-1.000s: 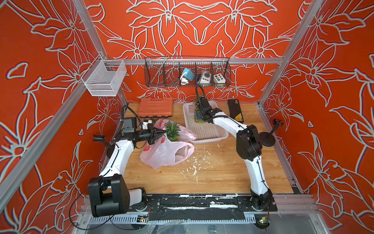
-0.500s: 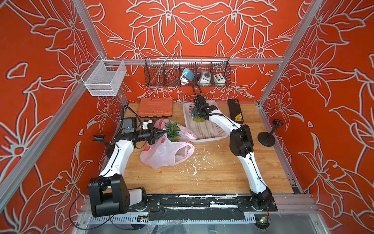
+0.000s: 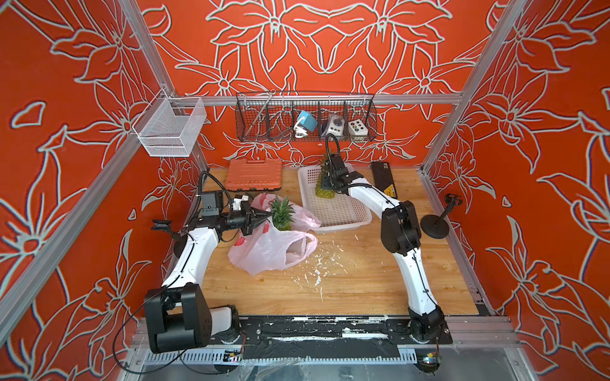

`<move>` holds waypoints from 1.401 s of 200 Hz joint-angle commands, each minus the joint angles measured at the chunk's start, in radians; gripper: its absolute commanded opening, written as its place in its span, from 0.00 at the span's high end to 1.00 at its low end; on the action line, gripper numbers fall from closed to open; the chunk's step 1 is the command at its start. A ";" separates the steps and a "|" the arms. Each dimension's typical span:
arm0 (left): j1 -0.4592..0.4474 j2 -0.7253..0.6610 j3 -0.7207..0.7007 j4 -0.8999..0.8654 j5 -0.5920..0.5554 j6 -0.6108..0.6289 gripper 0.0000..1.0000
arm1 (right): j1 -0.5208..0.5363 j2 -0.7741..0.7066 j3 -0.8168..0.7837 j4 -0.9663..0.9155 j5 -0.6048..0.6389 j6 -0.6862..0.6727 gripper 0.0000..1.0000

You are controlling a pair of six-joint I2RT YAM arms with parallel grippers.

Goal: Place the pineapple into a plastic bag & tie a knot
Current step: Pick up the pineapple from the basket, then place the pineapple in the plastic bag.

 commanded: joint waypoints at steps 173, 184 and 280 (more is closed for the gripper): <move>0.004 0.056 -0.040 0.047 0.006 -0.013 1.00 | 0.126 -1.128 -0.827 0.229 -0.220 0.061 0.69; 0.004 0.050 -0.039 0.043 0.005 -0.012 1.00 | 0.174 -1.171 -0.858 0.221 -0.211 0.066 0.69; 0.004 0.011 -0.049 0.009 0.001 -0.006 1.00 | 0.500 -1.070 -0.958 0.377 -0.075 0.137 0.70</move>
